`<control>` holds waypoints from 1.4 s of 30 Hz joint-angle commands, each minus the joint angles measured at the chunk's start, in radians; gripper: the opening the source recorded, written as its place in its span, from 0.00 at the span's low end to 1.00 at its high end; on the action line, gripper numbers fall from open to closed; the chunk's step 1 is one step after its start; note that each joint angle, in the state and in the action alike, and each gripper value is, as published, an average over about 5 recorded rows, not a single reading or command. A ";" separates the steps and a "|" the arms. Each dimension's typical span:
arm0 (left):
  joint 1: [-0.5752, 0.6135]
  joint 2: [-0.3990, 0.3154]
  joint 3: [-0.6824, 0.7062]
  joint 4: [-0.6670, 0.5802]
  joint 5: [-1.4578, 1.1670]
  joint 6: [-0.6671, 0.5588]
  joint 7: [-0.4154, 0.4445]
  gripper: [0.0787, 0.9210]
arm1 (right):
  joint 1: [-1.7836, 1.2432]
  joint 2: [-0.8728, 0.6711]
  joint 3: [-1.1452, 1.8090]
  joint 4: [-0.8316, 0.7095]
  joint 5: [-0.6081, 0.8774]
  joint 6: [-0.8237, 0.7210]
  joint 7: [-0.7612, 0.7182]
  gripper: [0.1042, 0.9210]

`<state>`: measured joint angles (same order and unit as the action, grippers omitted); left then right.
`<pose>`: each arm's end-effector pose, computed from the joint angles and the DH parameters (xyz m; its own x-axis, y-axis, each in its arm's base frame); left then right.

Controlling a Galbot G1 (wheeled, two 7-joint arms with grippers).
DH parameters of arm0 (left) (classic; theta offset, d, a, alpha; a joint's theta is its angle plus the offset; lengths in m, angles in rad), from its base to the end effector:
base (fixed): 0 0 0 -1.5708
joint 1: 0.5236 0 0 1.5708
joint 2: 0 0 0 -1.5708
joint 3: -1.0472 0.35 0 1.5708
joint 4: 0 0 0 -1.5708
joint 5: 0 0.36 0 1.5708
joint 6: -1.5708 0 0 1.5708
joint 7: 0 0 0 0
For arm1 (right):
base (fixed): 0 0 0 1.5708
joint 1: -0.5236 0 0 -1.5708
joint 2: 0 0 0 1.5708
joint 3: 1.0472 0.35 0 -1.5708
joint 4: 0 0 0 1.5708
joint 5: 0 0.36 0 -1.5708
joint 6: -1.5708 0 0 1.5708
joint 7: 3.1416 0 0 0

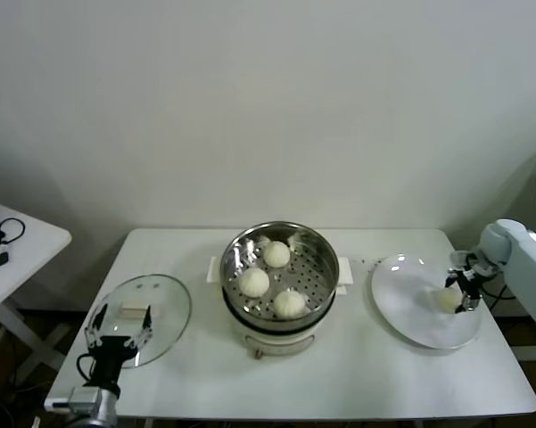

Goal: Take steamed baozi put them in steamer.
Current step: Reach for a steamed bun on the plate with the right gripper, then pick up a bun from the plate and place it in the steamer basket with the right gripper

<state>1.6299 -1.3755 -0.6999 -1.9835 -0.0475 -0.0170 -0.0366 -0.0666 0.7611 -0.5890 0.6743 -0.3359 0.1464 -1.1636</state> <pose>0.1663 0.0966 -0.3377 -0.9867 -0.1120 0.1175 -0.0849 0.9730 0.2148 0.5383 -0.3180 -0.2409 -0.0976 0.0321 0.9947 -0.9949 0.0232 -0.0984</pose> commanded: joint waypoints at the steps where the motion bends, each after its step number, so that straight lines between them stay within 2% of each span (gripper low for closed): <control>1: 0.002 0.000 0.000 -0.001 0.000 -0.001 0.001 0.88 | 0.011 -0.011 -0.012 0.009 0.027 -0.006 0.001 0.73; 10: -0.004 -0.002 0.008 -0.011 -0.001 -0.005 0.004 0.88 | 0.247 -0.060 -0.290 0.111 0.321 -0.089 -0.011 0.71; 16: -0.002 -0.009 0.026 -0.035 0.002 -0.012 0.001 0.88 | 0.548 -0.055 -0.618 0.237 0.645 -0.196 0.010 0.71; 21: -0.001 -0.009 0.042 -0.049 0.009 -0.020 0.002 0.88 | 0.791 -0.017 -0.864 0.404 0.956 -0.312 0.050 0.71; 26: -0.001 -0.018 0.063 -0.060 0.020 -0.028 0.002 0.88 | 0.939 0.068 -1.022 0.512 1.158 -0.365 0.080 0.72; 31: -0.001 -0.023 0.074 -0.073 0.019 -0.034 -0.004 0.88 | 1.009 0.153 -1.134 0.562 1.243 -0.383 0.096 0.72; 42: 0.006 -0.019 0.061 -0.086 0.000 -0.048 -0.002 0.88 | 0.934 0.289 -1.149 0.599 1.289 -0.425 0.170 0.72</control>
<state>1.6295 -1.3958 -0.6383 -2.0632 -0.0419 -0.0574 -0.0380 0.8058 0.9136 -1.5972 1.1890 0.7868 -0.2196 -1.0537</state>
